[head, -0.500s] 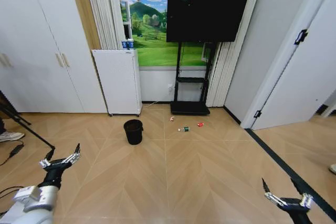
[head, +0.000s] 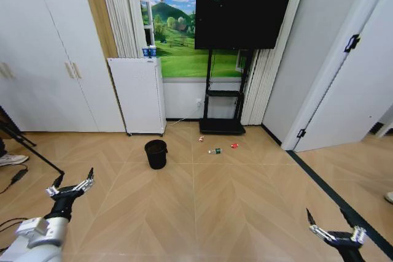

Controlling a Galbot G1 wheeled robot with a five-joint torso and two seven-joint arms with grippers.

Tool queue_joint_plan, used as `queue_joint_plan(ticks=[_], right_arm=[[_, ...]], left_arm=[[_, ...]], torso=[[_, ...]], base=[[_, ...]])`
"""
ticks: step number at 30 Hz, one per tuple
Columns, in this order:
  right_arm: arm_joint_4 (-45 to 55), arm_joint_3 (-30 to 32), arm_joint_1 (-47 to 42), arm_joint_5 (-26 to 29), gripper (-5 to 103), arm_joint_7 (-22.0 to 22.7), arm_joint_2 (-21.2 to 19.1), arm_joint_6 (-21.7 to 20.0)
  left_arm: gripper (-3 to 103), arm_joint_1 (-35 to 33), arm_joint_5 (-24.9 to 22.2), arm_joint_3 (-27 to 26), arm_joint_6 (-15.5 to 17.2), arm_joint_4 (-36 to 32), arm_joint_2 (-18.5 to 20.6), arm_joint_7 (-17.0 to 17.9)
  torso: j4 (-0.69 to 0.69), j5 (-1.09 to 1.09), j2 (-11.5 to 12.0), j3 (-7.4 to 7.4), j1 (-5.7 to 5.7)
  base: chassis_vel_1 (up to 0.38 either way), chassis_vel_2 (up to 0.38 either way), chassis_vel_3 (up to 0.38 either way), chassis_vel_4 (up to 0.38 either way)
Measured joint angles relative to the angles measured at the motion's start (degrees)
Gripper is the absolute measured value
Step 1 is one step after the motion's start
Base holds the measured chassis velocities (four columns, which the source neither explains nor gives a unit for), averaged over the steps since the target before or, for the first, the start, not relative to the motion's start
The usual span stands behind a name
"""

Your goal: Pick up the trash bin and place the garbage on the floor into it.

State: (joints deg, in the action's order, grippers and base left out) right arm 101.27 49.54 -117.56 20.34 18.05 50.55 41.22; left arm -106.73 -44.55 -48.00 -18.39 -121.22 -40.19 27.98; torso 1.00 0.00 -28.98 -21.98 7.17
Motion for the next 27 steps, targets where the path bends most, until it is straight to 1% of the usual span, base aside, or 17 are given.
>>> queue_joint_plan(ticks=[27], right_arm=[[0.0, 0.0, 0.0, 0.0, 100, 0.0, 0.0, 0.0]], left_arm=[[100, 0.0, 0.0, 0.0, 0.0, 0.0, 0.0, 0.0]], torso=[[0.0, 0.0, 0.0, 0.0, 0.0]], base=[[0.0, 0.0, 0.0, 0.0]])
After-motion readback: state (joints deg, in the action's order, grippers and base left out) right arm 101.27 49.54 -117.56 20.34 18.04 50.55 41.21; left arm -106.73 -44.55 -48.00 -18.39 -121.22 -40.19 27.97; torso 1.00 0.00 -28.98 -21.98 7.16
